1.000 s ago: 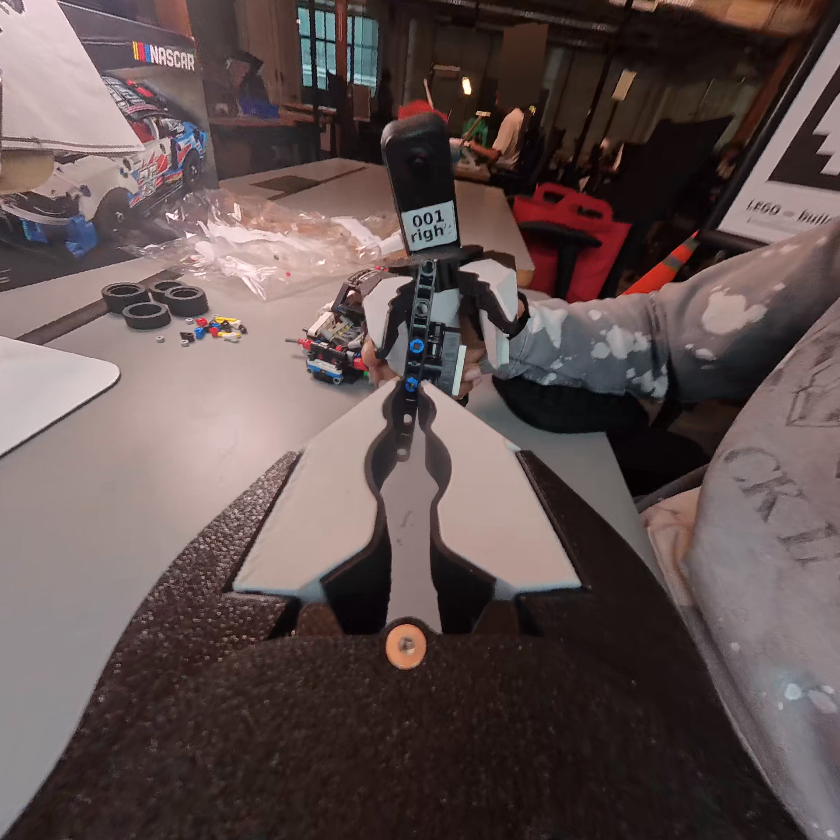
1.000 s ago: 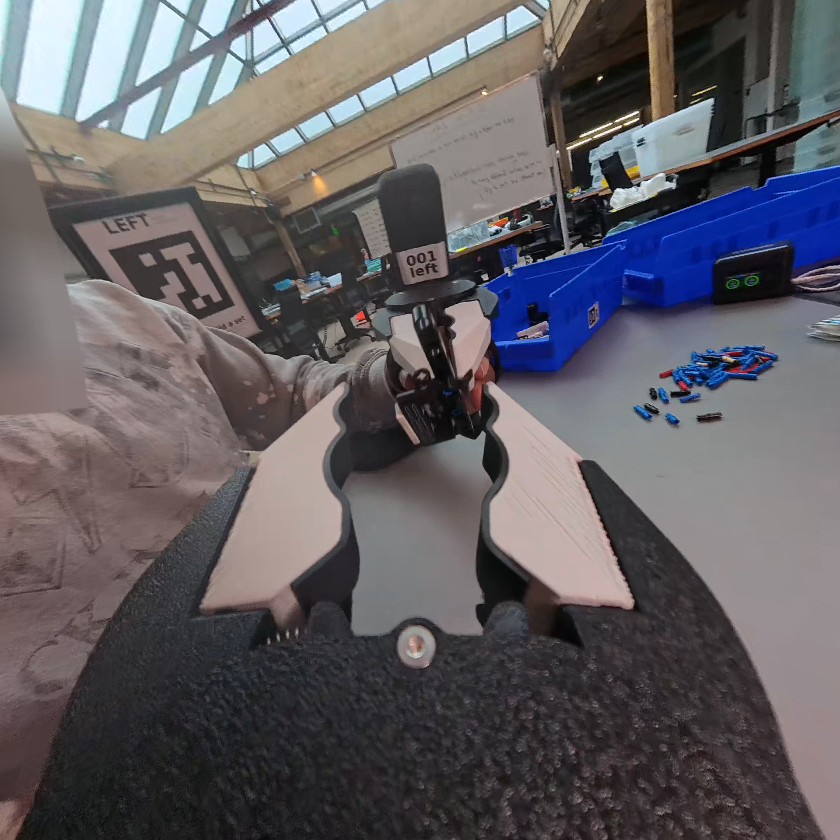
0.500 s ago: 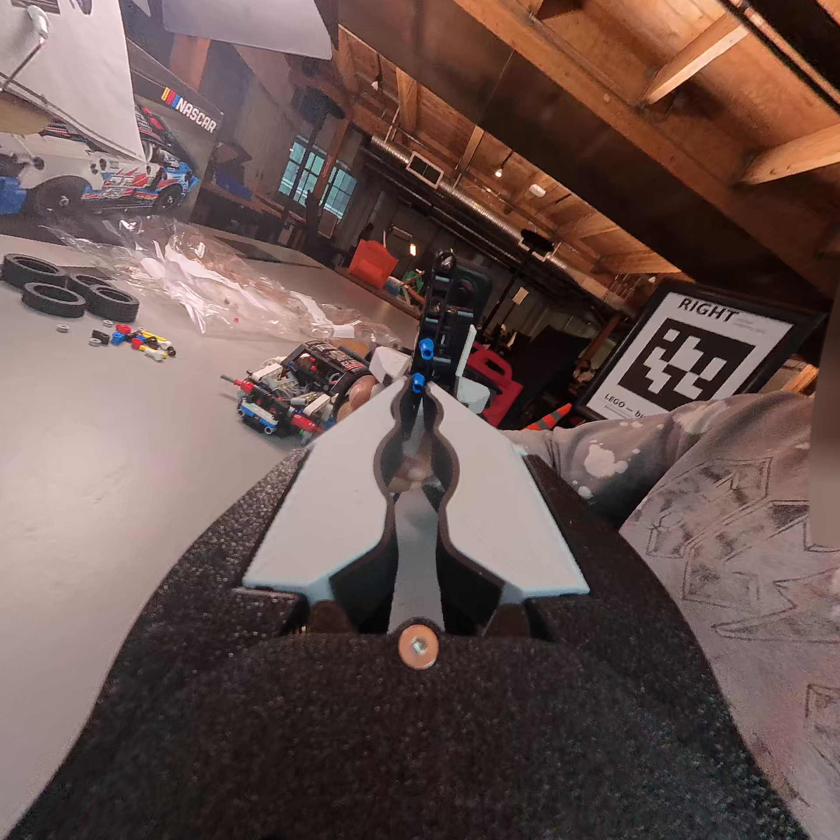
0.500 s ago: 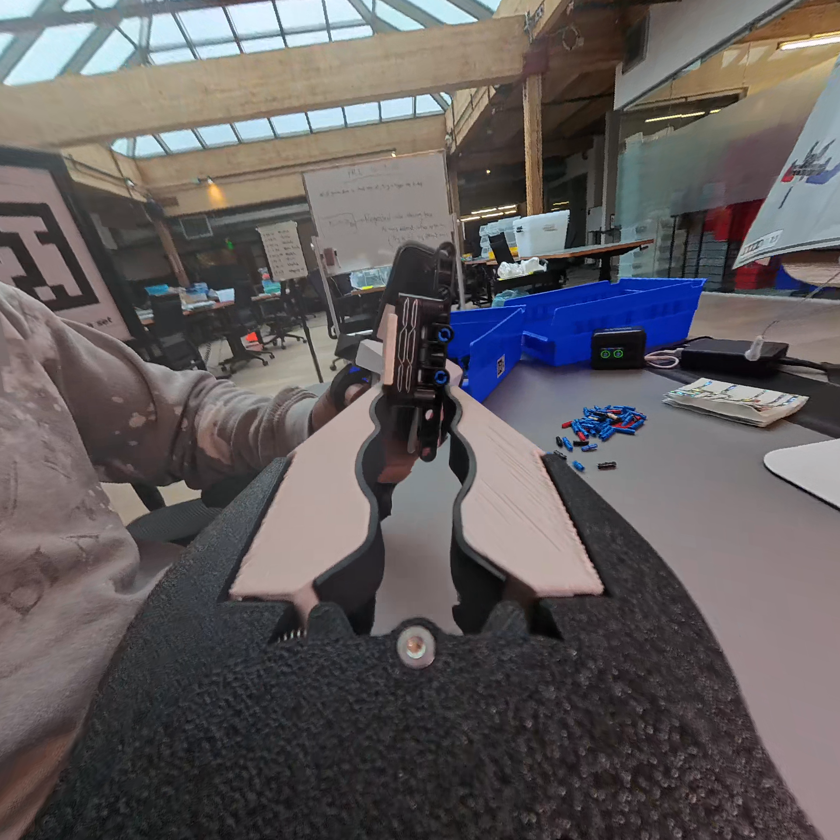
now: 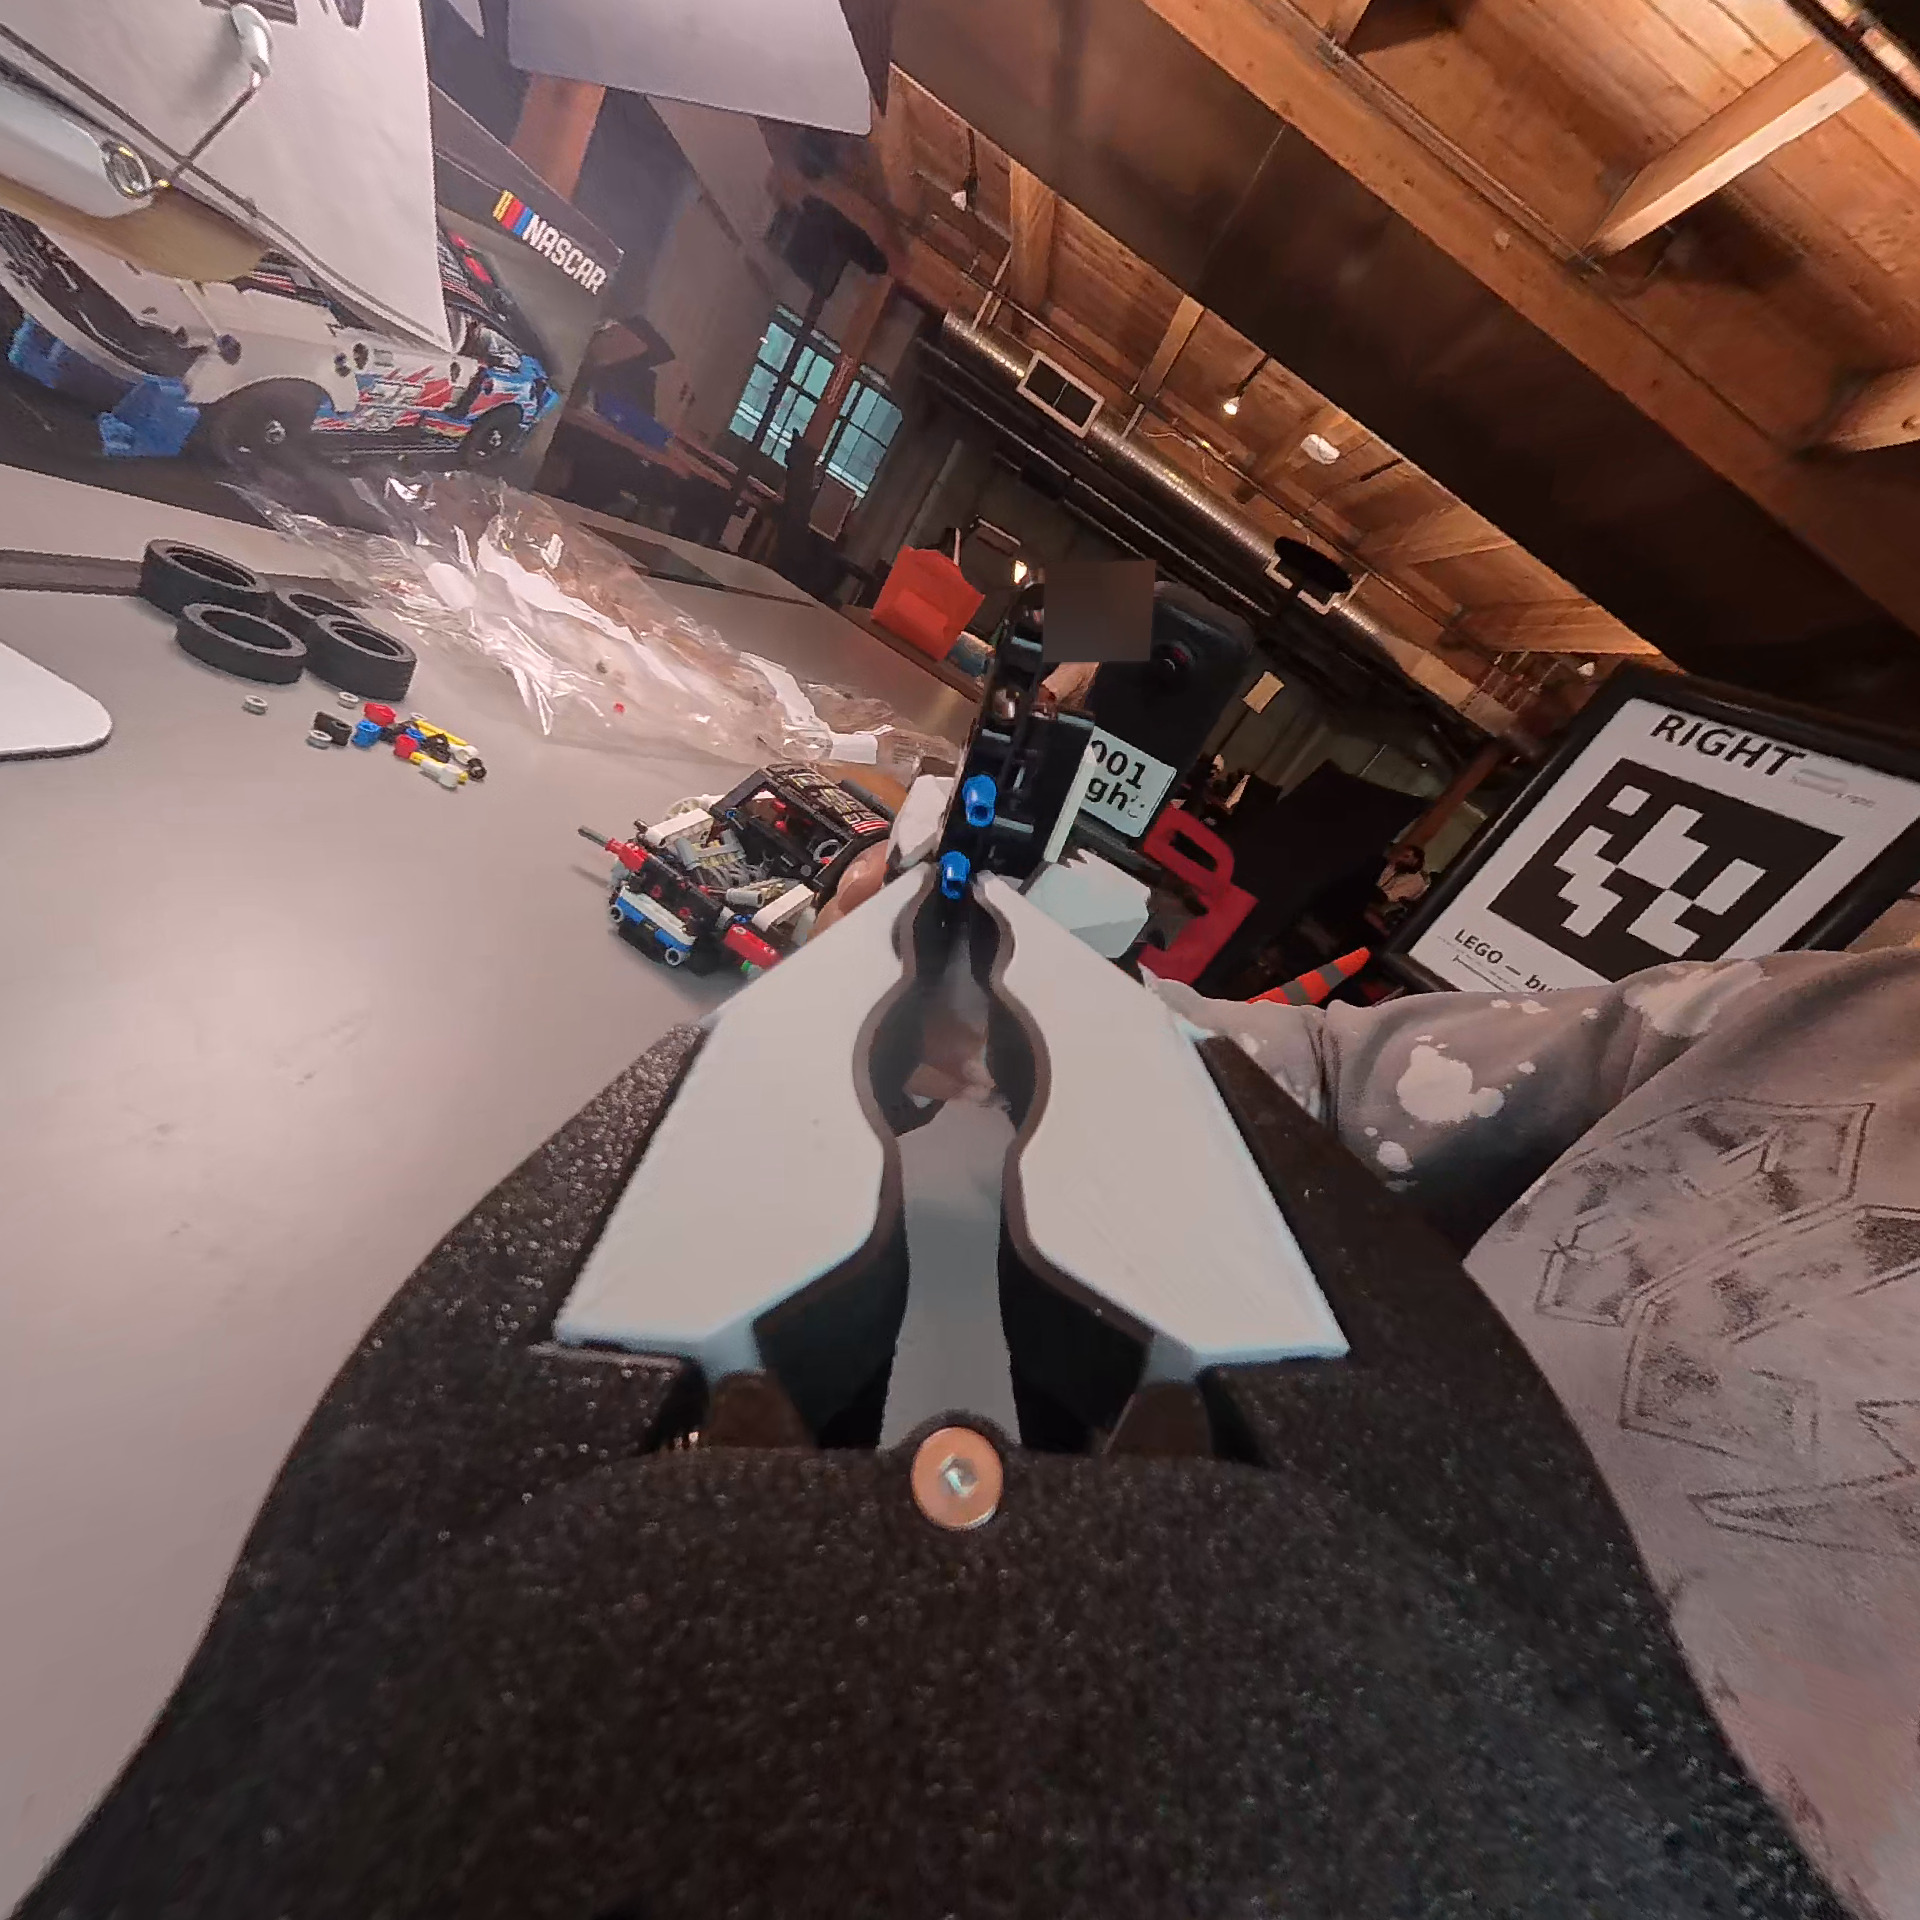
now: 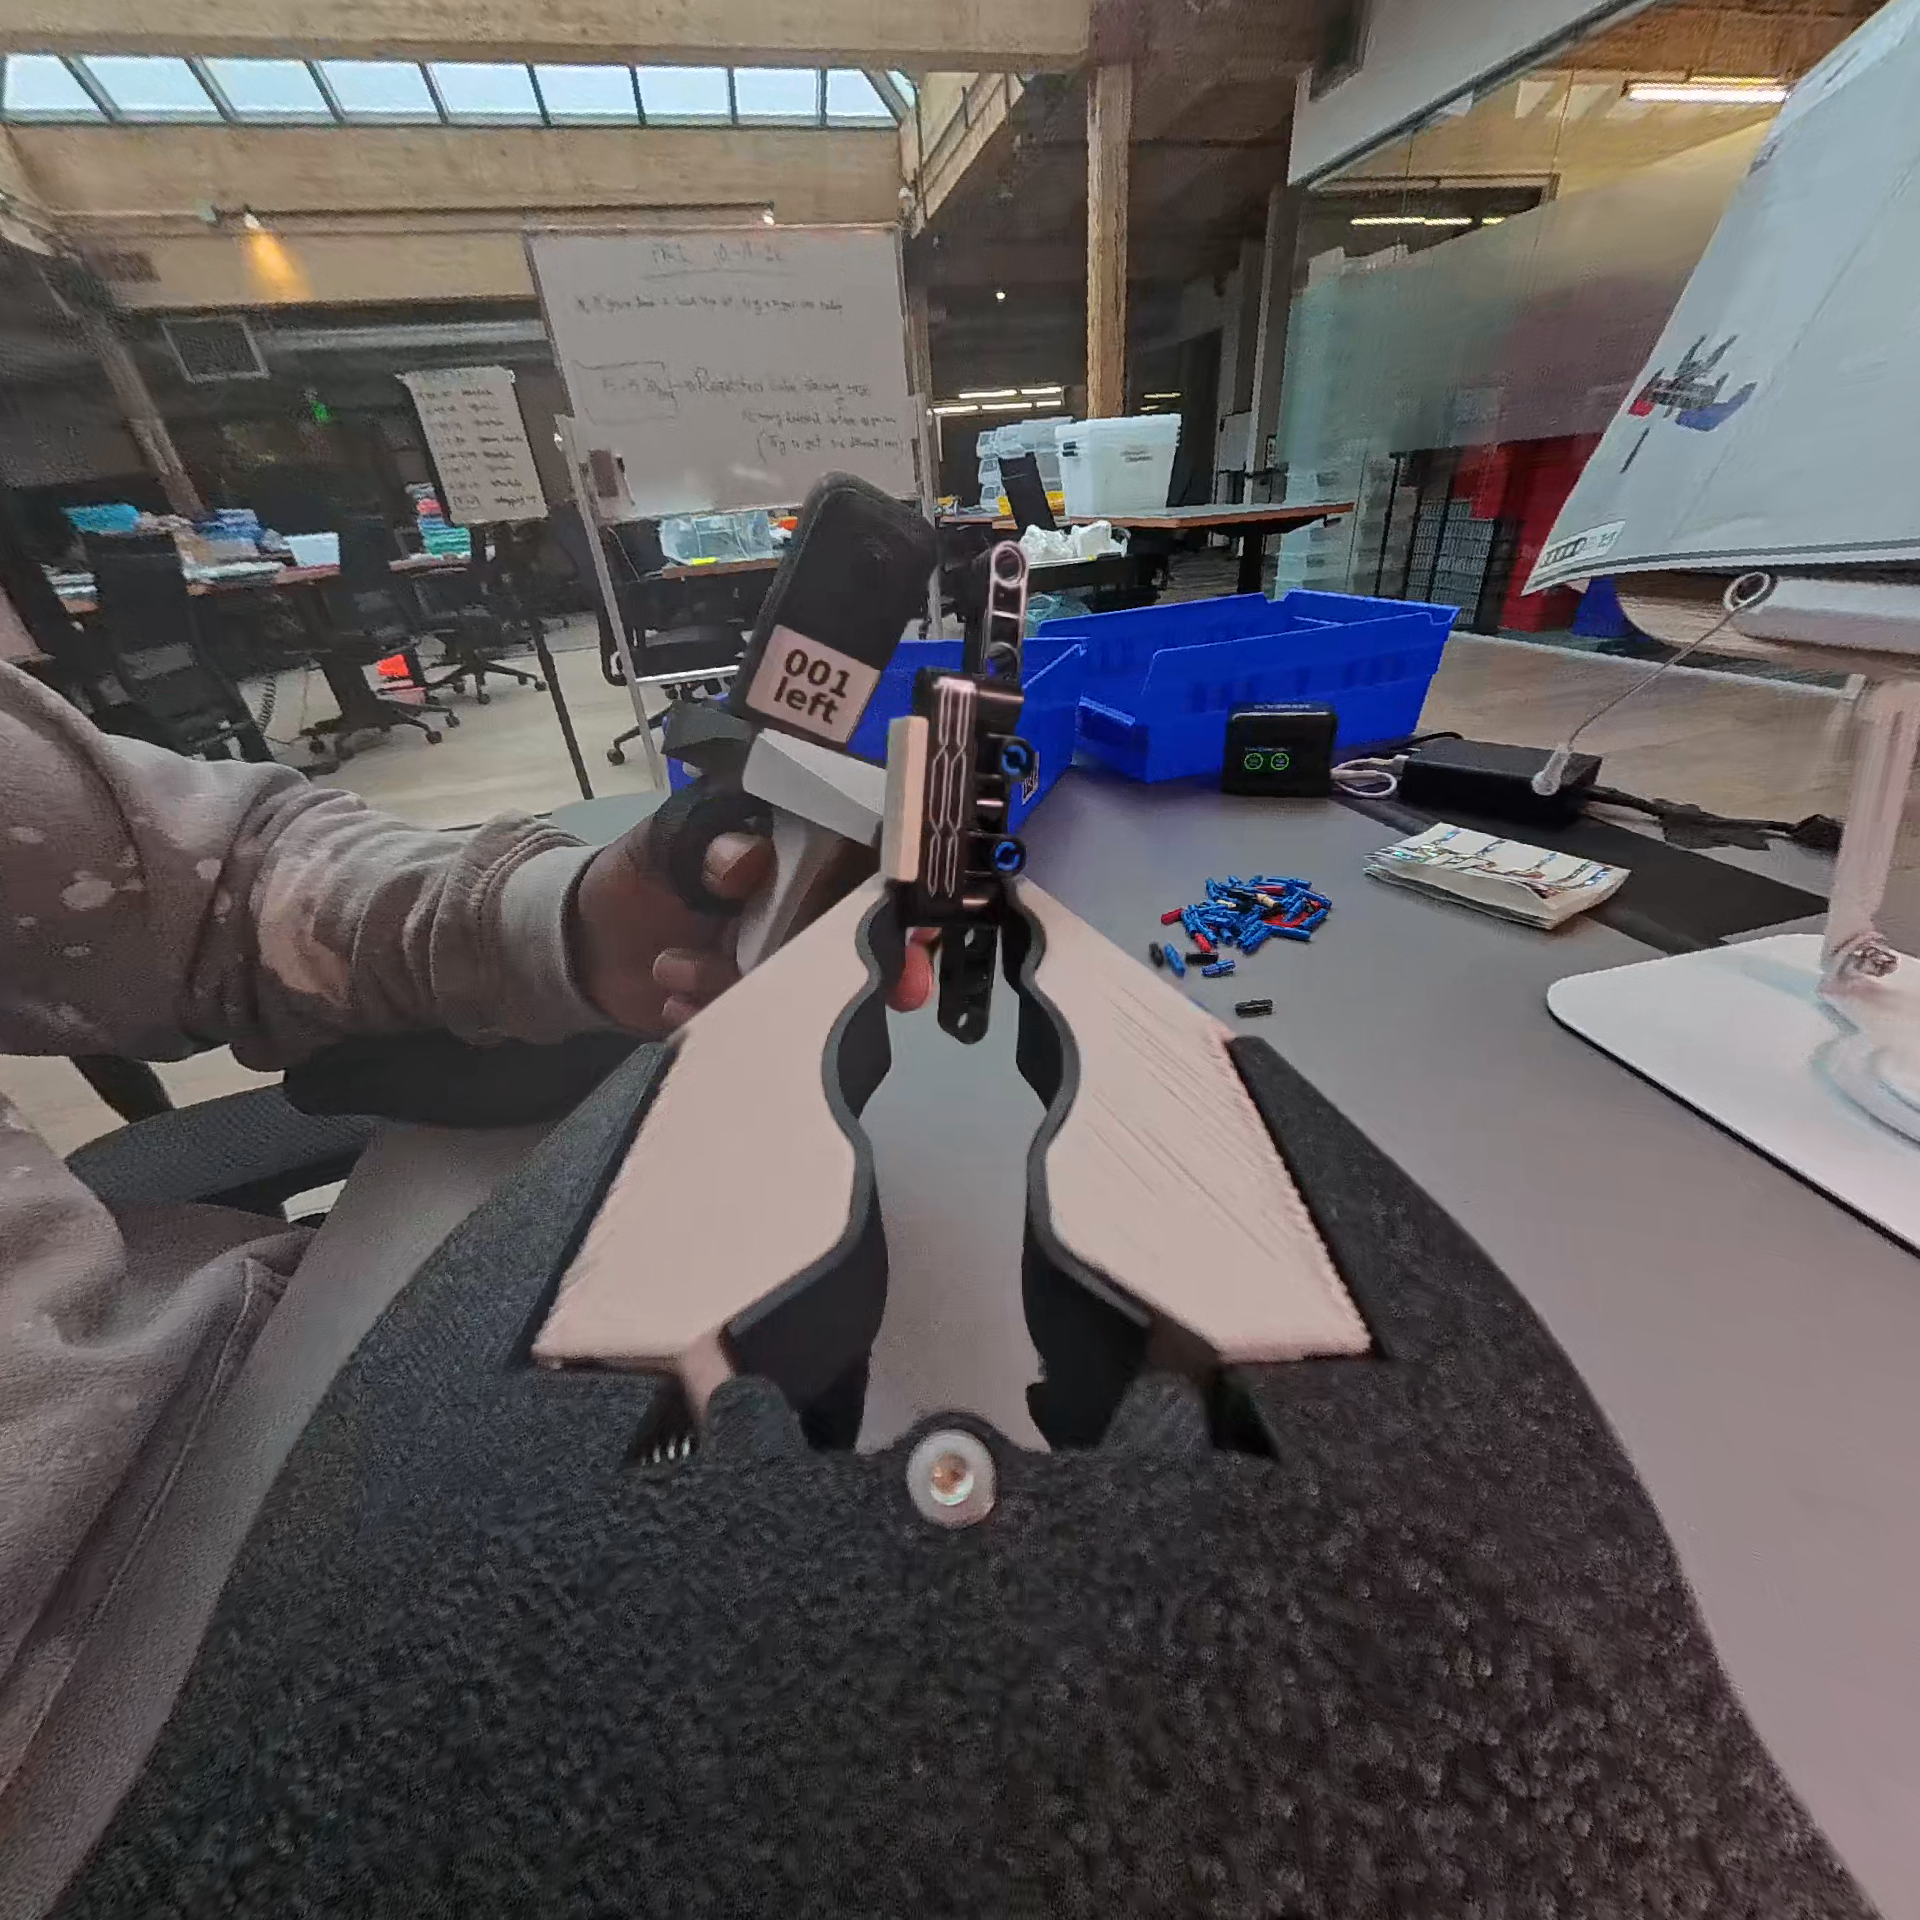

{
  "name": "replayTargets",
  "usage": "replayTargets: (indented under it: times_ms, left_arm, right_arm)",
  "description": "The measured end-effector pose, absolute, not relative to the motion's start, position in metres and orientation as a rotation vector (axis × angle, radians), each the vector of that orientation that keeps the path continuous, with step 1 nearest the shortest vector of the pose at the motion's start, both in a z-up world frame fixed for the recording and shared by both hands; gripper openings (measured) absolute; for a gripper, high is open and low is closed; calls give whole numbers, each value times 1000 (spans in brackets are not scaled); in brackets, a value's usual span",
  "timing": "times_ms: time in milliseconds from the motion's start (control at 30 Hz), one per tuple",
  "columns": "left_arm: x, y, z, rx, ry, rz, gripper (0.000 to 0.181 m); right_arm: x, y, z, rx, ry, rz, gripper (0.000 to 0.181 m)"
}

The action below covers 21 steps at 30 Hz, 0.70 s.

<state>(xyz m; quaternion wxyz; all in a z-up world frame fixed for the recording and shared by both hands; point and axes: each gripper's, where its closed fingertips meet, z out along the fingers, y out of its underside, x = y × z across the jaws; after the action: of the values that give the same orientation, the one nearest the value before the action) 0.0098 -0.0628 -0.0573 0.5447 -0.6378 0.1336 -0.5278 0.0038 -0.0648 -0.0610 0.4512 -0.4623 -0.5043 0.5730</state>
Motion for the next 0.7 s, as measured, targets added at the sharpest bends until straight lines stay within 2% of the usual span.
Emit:
replayTargets:
  times_ms: [467, 700]
  left_arm:
    - [0, -53, -35, -1454, 203, -1110, 0]
    - [-2, -52, -30, -1440, 194, -1098, 0]
  right_arm:
    - [-3, -53, -33, -1206, -973, 1547, 14]
    - [-3, -48, -28, -1201, -972, 1473, 14]
